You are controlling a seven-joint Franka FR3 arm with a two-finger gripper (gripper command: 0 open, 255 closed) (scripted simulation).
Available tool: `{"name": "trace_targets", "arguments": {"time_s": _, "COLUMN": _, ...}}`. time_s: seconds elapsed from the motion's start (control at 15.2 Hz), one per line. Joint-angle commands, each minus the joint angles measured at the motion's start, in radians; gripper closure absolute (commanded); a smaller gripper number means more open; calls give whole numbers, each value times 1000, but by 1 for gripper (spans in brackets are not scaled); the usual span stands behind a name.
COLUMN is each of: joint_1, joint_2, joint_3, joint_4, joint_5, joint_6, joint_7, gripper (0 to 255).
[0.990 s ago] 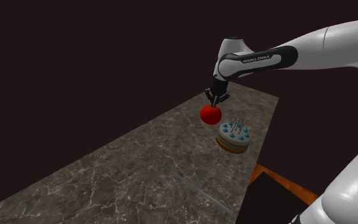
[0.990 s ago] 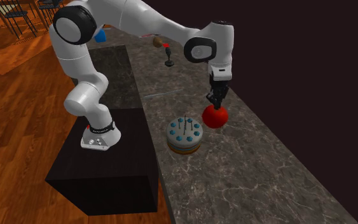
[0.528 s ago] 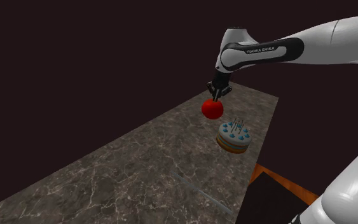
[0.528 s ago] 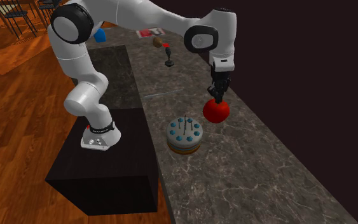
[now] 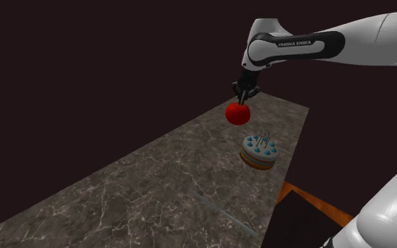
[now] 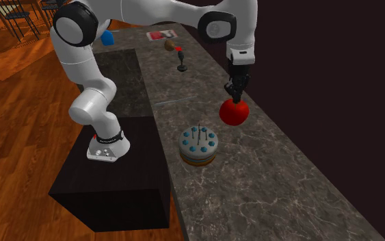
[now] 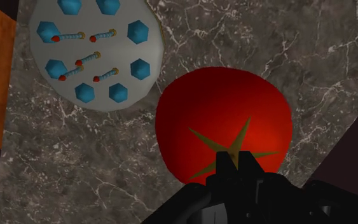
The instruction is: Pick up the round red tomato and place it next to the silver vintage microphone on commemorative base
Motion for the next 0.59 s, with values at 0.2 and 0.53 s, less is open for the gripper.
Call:
{"name": "trace_targets", "arguments": {"time_s": 0.2, "joint_1": 1, "joint_2": 2, "joint_3": 1, "joint_4": 72, "joint_5": 2, "joint_6": -70, "joint_7": -8, "gripper": 255}}
{"name": "trace_targets", "arguments": {"time_s": 0.53, "joint_1": 2, "joint_2": 8, "joint_3": 1, "joint_4": 146, "joint_5": 4, "joint_6": -138, "joint_7": -15, "gripper": 255}}
